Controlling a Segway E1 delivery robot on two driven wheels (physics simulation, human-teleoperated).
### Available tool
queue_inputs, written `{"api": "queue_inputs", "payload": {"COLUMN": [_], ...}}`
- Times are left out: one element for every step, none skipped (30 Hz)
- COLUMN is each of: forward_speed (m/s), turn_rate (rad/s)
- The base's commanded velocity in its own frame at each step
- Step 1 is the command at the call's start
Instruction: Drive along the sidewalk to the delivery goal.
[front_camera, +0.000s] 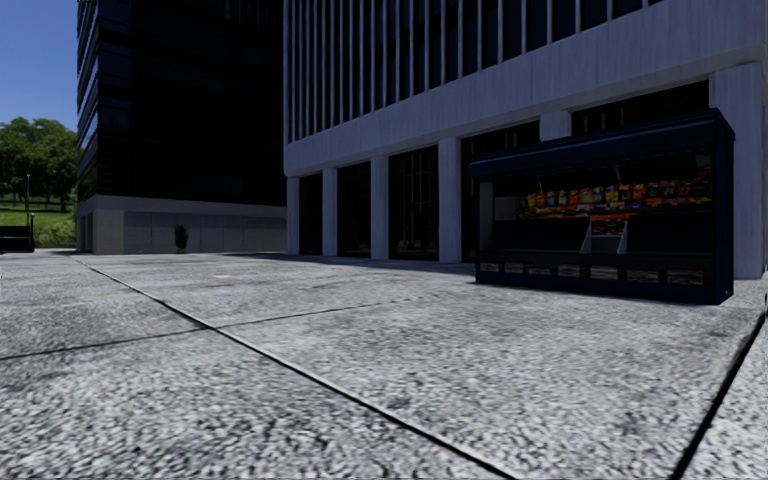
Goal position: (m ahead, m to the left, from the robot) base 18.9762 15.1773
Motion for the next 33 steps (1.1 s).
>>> {"api": "queue_inputs", "payload": {"forward_speed": [2.00, 2.00, 2.00, 2.00, 2.00, 2.00, 2.00, 2.00, 2.00, 2.00, 2.00, 2.00, 2.00, 2.00, 2.00, 2.00, 2.00, 2.00, 2.00, 2.00, 2.00, 2.00, 2.00, 2.00, 2.00, 2.00, 2.00, 2.00, 2.00, 2.00, 2.00, 2.00, 2.00], "turn_rate": [0.58, 0.65, 0.67, 0.67, 0.67, 0.68, 0.68, 0.68, 0.68, 0.68, 0.68, 0.68, 0.68, 0.68, 0.68, 0.68, 0.68, 0.68, 0.68, 0.68, 0.68, 0.68, 0.68, 0.68, 0.68, 0.68, 0.68, 0.68, 0.68, 0.68, 0.68, 0.68, 0.68]}}
